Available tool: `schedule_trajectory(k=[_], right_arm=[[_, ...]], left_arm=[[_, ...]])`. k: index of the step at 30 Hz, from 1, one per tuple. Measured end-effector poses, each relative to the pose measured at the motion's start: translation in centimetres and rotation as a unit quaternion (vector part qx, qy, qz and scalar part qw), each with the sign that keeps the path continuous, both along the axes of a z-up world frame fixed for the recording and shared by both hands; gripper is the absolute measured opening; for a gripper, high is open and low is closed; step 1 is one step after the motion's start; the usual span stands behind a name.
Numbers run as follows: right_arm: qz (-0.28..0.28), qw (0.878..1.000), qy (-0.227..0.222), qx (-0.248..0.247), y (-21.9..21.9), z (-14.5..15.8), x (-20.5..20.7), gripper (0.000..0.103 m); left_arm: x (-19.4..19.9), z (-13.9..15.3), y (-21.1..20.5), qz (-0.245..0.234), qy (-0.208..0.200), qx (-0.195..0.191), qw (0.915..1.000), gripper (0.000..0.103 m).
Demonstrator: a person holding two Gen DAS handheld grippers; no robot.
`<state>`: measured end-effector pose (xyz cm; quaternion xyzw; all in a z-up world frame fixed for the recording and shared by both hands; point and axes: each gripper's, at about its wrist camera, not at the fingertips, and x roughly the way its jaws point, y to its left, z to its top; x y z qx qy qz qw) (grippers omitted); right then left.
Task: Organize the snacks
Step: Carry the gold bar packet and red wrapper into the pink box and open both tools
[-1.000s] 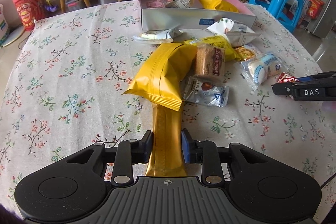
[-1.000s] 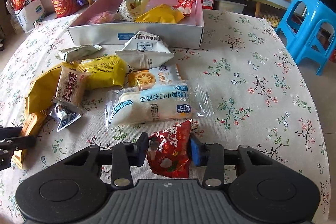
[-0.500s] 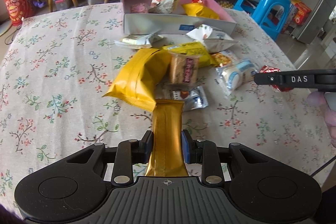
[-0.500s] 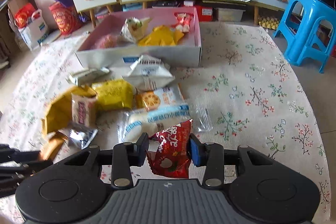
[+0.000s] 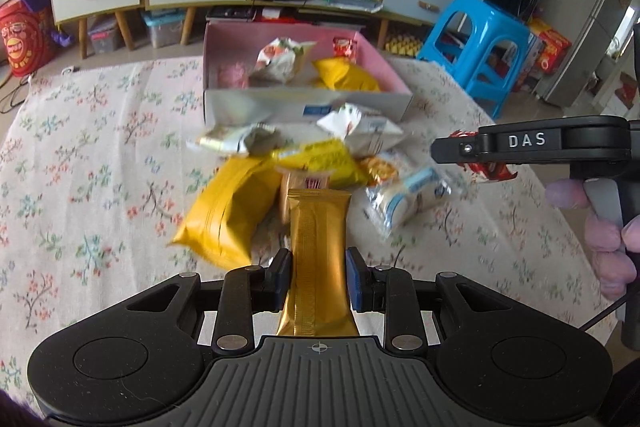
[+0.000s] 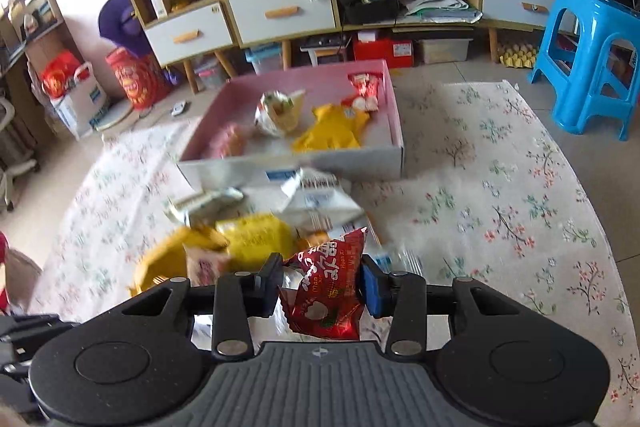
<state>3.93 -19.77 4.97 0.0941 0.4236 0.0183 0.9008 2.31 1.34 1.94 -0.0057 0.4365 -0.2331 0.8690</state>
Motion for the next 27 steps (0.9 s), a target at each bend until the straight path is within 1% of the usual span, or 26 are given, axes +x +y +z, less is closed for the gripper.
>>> schedule_trajectory(k=[8,13,17,22,27], right_arm=[[-0.025,0.999,-0.007,0.025,-0.1,0.6,2.5,0.030],[-0.042,0.999,-0.010,0.028,-0.2,0.5,4.5,0.030],[-0.061,0.997,-0.005,0.050,-1.0,0.1,6.2,0.030],[-0.086,0.993,-0.005,0.086,-2.4,-0.6,8.3,0.030],[-0.099,0.984,-0.010,0.145,-3.1,-1.9,9.7,0.030]], left_arm=[[2.3,1.5,-0.8,0.026,-0.023,-0.019,0.9992,0.026],[4.5,2.2,-1.0,0.054,-0.027,-0.040,0.9974,0.026],[5.9,2.5,-1.0,0.077,-0.030,-0.049,0.9954,0.026],[8.4,2.5,-1.1,0.101,-0.040,-0.037,0.9934,0.026],[11.8,1.9,-1.1,0.108,-0.054,-0.024,0.9924,0.026]])
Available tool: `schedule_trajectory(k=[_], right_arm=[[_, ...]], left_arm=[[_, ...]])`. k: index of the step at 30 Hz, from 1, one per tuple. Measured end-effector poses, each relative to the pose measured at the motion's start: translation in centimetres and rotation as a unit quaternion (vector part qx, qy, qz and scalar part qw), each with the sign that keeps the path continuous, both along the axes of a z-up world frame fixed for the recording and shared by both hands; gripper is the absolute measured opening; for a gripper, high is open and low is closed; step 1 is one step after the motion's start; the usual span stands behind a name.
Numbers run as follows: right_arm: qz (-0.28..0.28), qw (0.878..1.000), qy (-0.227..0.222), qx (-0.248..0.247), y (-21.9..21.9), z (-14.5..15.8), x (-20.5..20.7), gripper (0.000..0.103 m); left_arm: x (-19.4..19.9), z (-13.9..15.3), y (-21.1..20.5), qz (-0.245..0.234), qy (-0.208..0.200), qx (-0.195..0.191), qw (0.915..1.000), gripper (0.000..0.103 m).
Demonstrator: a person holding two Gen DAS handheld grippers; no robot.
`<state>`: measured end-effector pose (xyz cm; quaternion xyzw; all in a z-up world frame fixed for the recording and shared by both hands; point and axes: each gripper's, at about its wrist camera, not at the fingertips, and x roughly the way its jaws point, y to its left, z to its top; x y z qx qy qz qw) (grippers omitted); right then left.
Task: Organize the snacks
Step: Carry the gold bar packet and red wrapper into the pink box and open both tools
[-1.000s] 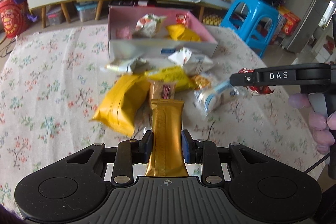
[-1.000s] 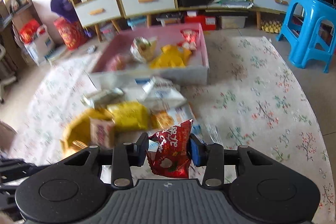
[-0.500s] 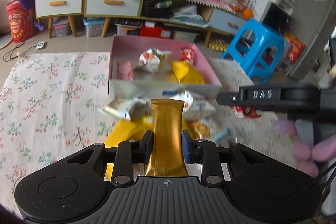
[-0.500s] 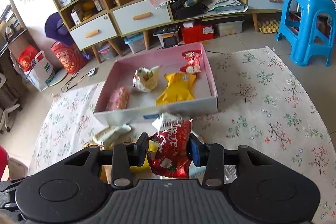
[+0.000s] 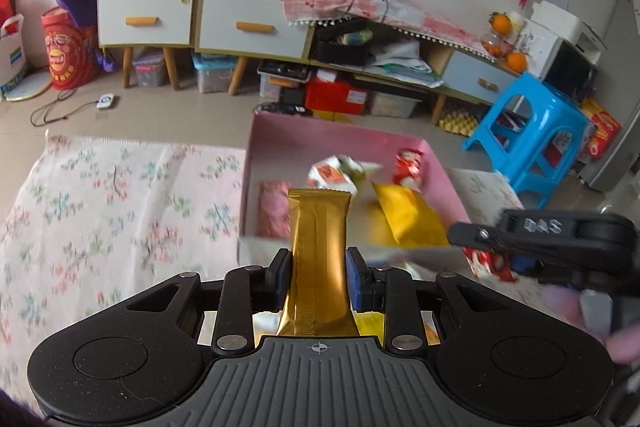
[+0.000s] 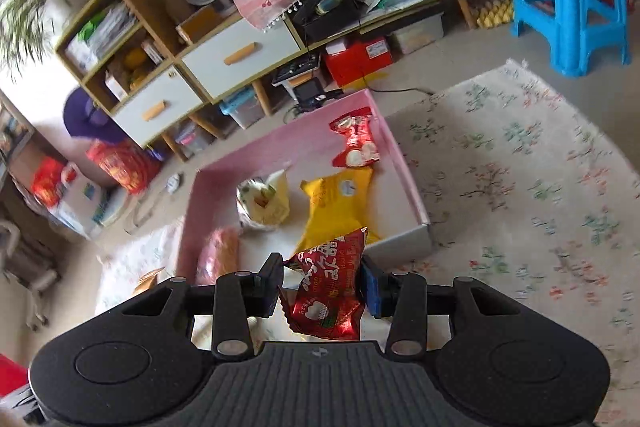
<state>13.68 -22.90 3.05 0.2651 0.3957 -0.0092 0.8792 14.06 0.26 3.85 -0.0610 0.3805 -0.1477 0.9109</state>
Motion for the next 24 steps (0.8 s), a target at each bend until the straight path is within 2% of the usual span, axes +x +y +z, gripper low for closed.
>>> schedule_trajectory(k=[6,14,20,24], right_arm=[[0.024,0.999,-0.029,0.013,0.4,-0.8,1.6,0.031],[0.039,0.998,-0.039,0.019,0.6,-1.5,3.1,0.031],[0.057,0.997,-0.047,-0.002,1.0,-1.6,3.8,0.031],[0.064,0.997,-0.044,-0.009,1.2,-1.8,4.2,0.033]], left_arm=[[3.9,-0.5,-0.7,0.001,-0.027,0.020,0.9994,0.026],[8.1,-2.9,-3.4,-0.002,-0.020,0.047,0.9987,0.026],[9.9,-3.6,-5.0,-0.003,-0.034,0.069,0.9970,0.026],[10.6,-4.0,-5.2,0.001,-0.037,0.069,0.9970,0.026]])
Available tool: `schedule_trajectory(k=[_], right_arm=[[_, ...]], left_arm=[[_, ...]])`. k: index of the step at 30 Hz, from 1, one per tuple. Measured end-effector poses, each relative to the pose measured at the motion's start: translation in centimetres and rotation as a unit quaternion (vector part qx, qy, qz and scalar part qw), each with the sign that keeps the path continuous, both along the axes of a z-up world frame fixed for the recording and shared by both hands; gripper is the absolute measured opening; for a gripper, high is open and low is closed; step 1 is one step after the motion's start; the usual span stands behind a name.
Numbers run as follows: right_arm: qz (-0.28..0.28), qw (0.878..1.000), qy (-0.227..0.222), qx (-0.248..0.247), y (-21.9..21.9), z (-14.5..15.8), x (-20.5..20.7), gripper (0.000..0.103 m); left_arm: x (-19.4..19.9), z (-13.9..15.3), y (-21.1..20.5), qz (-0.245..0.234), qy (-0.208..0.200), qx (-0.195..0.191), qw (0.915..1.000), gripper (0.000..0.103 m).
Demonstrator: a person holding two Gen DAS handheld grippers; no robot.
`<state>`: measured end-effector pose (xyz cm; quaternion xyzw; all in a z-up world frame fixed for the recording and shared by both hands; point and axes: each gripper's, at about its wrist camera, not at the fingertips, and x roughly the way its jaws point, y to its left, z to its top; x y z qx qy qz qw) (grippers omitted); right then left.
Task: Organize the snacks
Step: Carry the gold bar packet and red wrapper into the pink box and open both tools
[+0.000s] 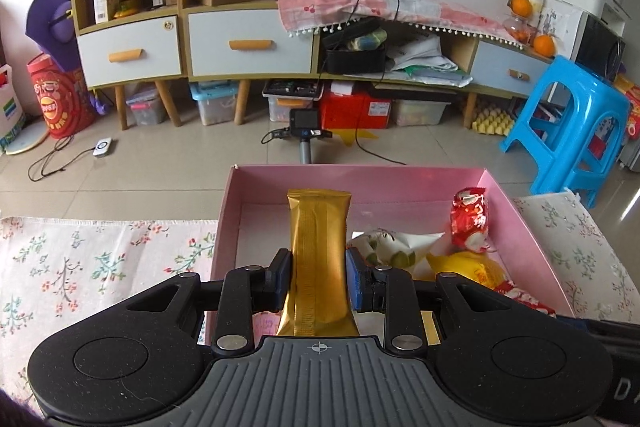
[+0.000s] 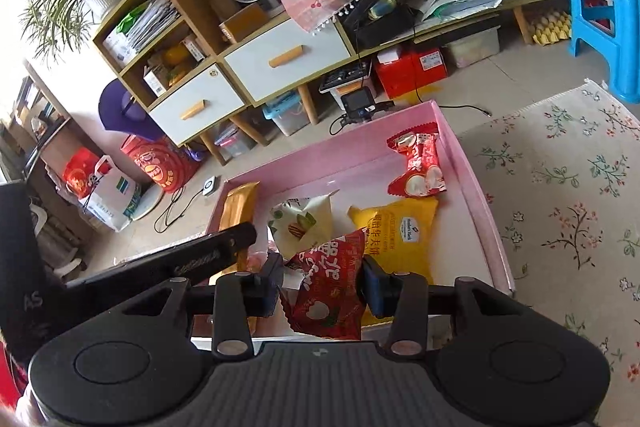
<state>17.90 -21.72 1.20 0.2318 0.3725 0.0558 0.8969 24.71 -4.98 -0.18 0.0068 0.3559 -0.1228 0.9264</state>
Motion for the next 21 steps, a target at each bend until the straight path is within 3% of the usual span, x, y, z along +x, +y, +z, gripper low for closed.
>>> schedule_trajectory(k=[5,8,10,13,21], right_arm=[[-0.006,1.000,-0.001,-0.003,0.0,0.0,0.0,0.038],[-0.014,1.000,-0.004,-0.003,-0.1,0.1,-0.1,0.052],[-0.016,1.000,-0.007,0.001,-0.4,0.2,-0.3,0.063],[-0.018,1.000,-0.010,-0.001,-0.7,0.5,-0.5,0.066],[-0.015,1.000,-0.007,-0.009,-0.8,1.3,-1.4,0.074]], left_arm=[[0.1,-0.5,-0.4,-0.003,-0.004,0.004,1.0000,0.031],[0.1,-0.5,0.1,0.004,-0.003,-0.012,0.9999,0.032],[0.1,-0.5,0.2,0.005,0.003,-0.019,0.9998,0.039],[-0.2,-0.4,0.3,0.004,0.001,-0.016,0.9999,0.050],[-1.6,0.2,0.5,0.012,0.014,-0.021,0.9996,0.059]])
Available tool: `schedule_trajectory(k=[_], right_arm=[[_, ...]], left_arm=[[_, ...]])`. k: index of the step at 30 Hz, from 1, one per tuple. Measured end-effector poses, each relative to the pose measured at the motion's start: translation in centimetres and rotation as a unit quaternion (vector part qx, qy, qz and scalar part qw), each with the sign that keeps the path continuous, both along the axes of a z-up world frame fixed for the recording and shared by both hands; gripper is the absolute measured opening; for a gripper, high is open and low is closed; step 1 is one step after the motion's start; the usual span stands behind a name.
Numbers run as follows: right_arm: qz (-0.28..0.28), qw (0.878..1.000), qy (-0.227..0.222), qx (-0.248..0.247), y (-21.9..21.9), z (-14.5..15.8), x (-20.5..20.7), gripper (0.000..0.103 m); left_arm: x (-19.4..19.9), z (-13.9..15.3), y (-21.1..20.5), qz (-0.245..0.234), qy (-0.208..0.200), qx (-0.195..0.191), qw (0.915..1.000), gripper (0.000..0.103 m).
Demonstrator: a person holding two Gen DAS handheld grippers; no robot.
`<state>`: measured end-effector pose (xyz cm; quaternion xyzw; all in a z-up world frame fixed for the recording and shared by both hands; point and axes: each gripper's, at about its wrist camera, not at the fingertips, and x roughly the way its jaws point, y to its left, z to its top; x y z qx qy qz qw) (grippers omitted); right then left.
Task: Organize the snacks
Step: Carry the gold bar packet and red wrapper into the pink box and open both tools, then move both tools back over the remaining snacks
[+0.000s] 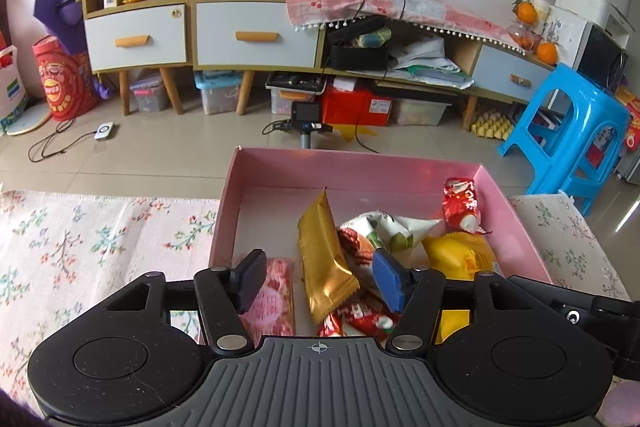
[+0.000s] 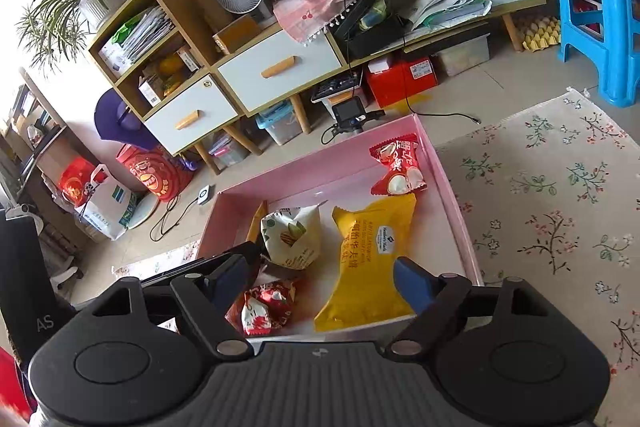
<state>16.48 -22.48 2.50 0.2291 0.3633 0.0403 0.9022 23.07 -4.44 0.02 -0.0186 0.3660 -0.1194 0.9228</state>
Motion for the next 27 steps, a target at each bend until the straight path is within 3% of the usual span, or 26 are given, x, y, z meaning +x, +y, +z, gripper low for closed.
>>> schedule_trajectory(k=[16,27], right_arm=[[0.020,0.998,-0.002,-0.065,-0.2,1.8,-4.6,0.086],[0.063,0.991,-0.027,-0.119,1.3,2.9,-8.3,0.091]], left_arm=[[-5.9,2.4,2.4,0.009,0.003,-0.006,0.9999,0.078],[-10.5,2.9,4.3,0.006,0.004,0.001,1.0000,0.091]])
